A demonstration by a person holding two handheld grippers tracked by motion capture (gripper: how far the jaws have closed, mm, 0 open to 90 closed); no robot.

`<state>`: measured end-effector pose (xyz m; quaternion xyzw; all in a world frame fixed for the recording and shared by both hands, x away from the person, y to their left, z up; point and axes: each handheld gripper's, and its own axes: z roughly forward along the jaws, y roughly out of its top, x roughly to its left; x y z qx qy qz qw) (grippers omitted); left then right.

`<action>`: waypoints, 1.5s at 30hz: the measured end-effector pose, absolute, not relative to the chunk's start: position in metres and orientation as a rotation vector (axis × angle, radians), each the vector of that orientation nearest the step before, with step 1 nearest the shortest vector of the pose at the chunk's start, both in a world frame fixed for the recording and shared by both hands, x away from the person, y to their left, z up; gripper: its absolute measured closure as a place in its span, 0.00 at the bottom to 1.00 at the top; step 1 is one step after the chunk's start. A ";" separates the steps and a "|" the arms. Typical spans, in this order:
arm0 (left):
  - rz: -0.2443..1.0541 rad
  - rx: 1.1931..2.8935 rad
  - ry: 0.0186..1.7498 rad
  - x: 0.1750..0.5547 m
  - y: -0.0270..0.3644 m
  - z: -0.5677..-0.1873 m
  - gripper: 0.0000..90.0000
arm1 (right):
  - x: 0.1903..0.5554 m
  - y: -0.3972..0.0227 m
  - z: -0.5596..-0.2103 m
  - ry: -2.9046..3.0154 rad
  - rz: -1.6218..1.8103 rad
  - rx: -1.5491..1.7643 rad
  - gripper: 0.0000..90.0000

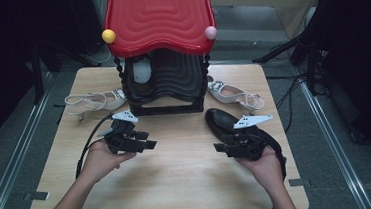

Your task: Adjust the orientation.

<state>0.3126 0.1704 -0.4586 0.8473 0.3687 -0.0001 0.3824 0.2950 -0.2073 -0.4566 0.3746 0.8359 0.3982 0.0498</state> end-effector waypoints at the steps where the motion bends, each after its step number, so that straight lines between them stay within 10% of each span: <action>1: 0.004 2.163 0.938 0.313 0.170 -0.459 0.55 | 0.295 -0.211 -0.456 2.543 1.208 1.148 0.62; 26: -0.011 2.163 0.902 0.328 0.163 -0.459 0.56 | 0.274 -0.285 -0.448 2.409 1.070 1.323 0.64; 45: -0.009 2.154 0.912 0.320 0.168 -0.461 0.56 | 0.311 -0.256 -0.476 2.532 0.934 1.371 0.75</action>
